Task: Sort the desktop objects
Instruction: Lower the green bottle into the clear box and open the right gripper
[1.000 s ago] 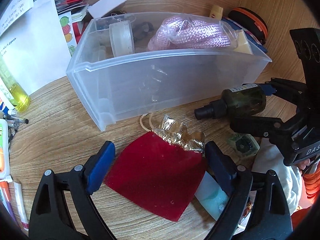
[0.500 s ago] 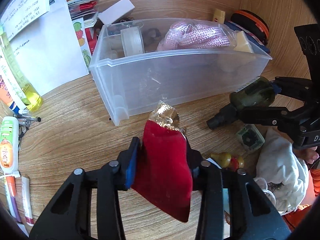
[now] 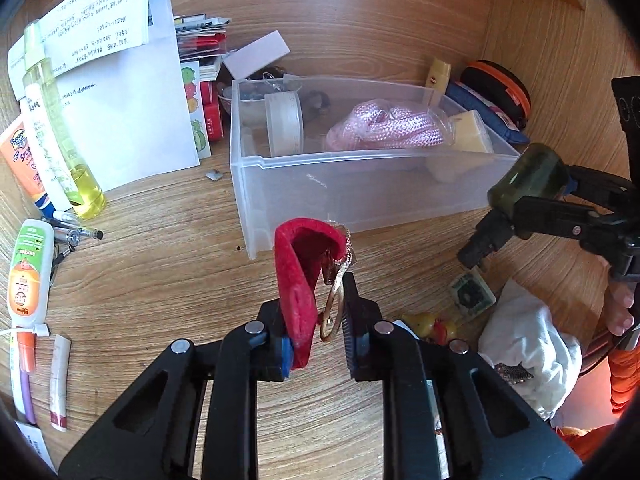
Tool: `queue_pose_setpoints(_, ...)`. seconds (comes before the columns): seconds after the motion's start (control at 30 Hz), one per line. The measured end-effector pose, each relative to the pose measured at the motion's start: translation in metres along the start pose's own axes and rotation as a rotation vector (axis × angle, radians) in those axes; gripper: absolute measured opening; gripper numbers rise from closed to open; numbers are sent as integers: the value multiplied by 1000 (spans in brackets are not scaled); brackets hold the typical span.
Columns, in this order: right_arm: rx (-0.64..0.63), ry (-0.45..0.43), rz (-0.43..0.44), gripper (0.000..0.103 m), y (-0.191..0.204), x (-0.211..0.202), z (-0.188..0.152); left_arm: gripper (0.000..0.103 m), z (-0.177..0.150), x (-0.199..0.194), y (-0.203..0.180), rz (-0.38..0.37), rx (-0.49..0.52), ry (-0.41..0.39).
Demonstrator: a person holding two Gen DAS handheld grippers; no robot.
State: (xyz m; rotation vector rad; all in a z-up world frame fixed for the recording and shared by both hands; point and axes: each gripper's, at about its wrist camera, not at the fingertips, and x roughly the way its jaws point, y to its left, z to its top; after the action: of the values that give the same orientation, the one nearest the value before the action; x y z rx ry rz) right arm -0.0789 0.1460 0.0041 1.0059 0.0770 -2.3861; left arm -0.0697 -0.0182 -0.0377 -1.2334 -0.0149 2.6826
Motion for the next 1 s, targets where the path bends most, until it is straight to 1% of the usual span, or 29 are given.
queue_pose_setpoints(0.2,4,-71,-39,60,-3,-23,14,19,1,-5,-3,-23,-7,-24)
queue_pose_setpoints(0.37,40,-113,-81,60,-18,-31,30,19,7,-9,-7,-41,3,-42)
queue_pose_setpoints(0.53,56,-131,-169,60,-33,-24,46,19,8,-6,-10,-48,13,-35)
queue_pose_setpoints(0.63,47,-108,-206,60,-39,-10,52,19,6,-1,-9,-50,9,-22)
queue_pose_setpoints(0.83,15,-27,-183,60,-41,17,51,19,3,5,-6,-65,-11,-5)
queue_pose_setpoints(1.0,-40,9,-193,61,-33,26,51,19,1,5,-5,-73,-22,-7)
